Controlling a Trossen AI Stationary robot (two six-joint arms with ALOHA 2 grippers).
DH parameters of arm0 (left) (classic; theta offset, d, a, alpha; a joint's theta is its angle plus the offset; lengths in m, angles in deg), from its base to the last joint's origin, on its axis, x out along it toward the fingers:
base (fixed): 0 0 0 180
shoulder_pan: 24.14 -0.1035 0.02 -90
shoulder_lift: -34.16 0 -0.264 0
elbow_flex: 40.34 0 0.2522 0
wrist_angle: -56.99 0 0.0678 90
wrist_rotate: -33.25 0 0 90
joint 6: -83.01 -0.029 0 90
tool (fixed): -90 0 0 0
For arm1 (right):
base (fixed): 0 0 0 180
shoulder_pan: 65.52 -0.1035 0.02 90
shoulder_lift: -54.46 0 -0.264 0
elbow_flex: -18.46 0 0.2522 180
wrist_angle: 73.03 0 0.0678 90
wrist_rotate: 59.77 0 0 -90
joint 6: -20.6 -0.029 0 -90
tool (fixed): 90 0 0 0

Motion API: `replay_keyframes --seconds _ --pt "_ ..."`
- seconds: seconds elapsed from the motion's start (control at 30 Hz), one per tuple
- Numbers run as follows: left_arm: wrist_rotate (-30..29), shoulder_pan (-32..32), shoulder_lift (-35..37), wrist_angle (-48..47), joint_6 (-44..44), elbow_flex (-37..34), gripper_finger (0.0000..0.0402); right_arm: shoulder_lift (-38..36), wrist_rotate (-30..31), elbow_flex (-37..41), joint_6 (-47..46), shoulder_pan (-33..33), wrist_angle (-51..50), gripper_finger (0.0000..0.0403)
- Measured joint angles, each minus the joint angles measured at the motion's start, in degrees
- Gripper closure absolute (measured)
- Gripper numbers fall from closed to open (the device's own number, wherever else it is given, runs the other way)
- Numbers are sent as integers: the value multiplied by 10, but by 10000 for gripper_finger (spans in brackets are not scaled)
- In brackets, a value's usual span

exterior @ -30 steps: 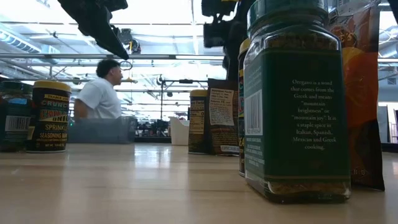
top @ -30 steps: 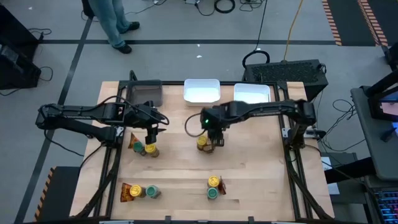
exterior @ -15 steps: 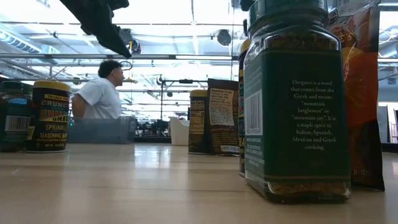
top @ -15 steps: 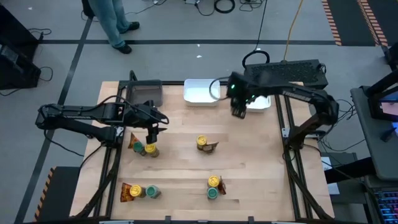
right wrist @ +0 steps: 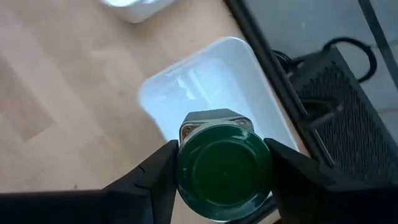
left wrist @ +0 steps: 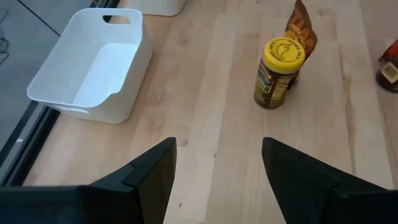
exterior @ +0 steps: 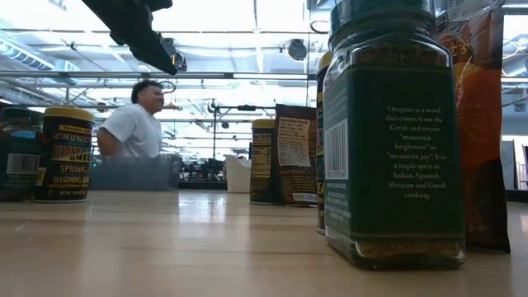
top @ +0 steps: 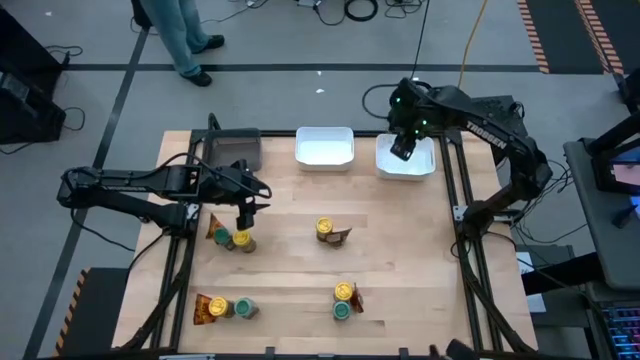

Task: Sort spices by type
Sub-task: Put the top right green seasoning bottle into the right white bin

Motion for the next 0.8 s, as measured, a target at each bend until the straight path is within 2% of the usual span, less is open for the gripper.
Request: replay_keyframes --seconds 0.2,0.4,0.8 --pt "-22 0 0 0 1 0 159 0 2 58 -82 48 6 209" --pt "-24 0 0 0 0 0 159 0 3 113 -186 81 61 208" --pt "-24 0 0 0 0 0 159 1 5 193 -278 133 162 207"
